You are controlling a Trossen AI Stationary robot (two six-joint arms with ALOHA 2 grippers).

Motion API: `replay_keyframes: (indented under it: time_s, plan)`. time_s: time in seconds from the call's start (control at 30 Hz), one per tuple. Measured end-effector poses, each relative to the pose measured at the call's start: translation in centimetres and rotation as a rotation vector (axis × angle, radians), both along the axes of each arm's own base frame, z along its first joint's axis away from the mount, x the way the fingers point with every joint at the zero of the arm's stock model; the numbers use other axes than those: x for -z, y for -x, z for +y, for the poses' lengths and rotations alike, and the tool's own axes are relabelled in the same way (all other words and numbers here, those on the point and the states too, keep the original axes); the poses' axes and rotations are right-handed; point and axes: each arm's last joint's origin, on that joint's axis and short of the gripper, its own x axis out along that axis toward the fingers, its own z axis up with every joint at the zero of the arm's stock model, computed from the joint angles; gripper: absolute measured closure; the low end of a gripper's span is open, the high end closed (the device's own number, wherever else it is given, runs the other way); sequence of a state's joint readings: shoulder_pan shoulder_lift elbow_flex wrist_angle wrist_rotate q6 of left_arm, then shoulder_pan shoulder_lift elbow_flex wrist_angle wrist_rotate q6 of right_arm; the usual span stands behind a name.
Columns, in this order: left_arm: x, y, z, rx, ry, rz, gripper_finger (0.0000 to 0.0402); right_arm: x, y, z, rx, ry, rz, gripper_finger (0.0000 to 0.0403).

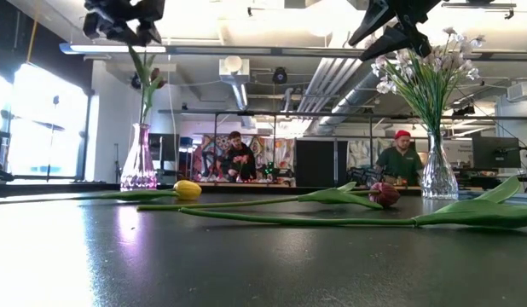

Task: Sort flowers into vase by color
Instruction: Put the left maroon tulip flower into the top left purple vase, then put the maroon tulip flower into the top left purple vase

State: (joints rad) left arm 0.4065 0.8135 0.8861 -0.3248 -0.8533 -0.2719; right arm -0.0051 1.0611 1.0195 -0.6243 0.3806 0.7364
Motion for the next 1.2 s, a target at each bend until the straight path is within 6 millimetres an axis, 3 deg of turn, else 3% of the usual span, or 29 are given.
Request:
replay_keyframes:
  time_s: [0.2,0.53,0.93,1.1,1.2]
  plan:
    - [-1.8,1.6,-0.7,-0.003,0.103,0.056,0.0157,0.2,0.1,0.0,-0.003,-0.011,0.018,0.0231]
    - [-0.1,0.8,0.3,0.067,0.378,-0.017,0.0141,0.2,0.2,0.1,-0.012,-0.016,0.027,0.0231]
    - [-4.2,1.4,-0.4,0.291,0.365,-0.04,0.0142,0.3,0.1,1.1,-0.081,-0.071,0.021,0.0231]
    - [-6.4,-0.1,-1.2,0.557,0.253,-0.137,0.0148,0.4,0.2,1.5,-0.098,-0.071,0.041,0.0231]
    - [-7.3,-1.4,-2.0,0.63,0.149,-0.122,0.0154,0.6,0.4,1.5,-0.097,-0.086,0.064,0.0231]
